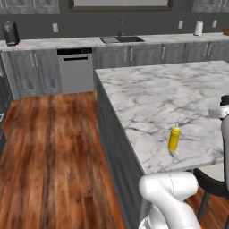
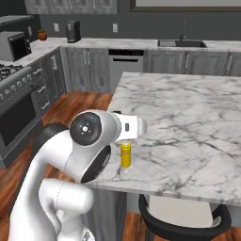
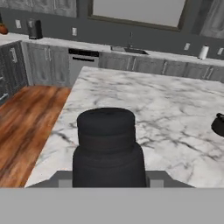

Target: Move the shaker and mustard from the cabinet to the dining counter.

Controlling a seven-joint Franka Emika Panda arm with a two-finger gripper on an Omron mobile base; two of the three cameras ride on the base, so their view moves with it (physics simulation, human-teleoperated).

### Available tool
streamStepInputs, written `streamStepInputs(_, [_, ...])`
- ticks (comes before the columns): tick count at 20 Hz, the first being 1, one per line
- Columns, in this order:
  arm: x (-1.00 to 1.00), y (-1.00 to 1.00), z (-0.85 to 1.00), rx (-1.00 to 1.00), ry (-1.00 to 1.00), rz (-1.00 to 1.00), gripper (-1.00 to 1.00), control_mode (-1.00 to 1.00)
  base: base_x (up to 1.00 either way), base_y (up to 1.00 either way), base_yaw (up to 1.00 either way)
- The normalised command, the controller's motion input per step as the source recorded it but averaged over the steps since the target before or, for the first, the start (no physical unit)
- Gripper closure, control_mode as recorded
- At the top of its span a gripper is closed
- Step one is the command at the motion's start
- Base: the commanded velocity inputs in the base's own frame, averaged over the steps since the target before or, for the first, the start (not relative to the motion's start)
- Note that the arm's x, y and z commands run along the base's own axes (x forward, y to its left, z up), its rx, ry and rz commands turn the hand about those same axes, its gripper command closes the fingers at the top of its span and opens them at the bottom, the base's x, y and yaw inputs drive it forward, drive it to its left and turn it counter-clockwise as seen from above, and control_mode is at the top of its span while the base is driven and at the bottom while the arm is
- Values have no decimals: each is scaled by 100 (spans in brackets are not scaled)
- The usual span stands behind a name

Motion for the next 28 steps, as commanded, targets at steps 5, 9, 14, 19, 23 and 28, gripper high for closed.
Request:
streamStepInputs(5, [29,-46,-38,-2,0,15,100,-100,0,0,0])
streamStepInputs(9, [32,-50,-31,0,4,27,100,-100,0,0,0])
streamStepInputs(14, [31,-28,-19,1,6,26,100,-100,0,0,0])
streamStepInputs(19, [29,-9,-35,0,7,17,100,-100,0,0,0])
streamStepInputs(23, [30,0,-47,0,8,9,100,-100,0,0,0])
streamStepInputs(28, [22,-8,-34,3,2,1,100,-100,0,0,0])
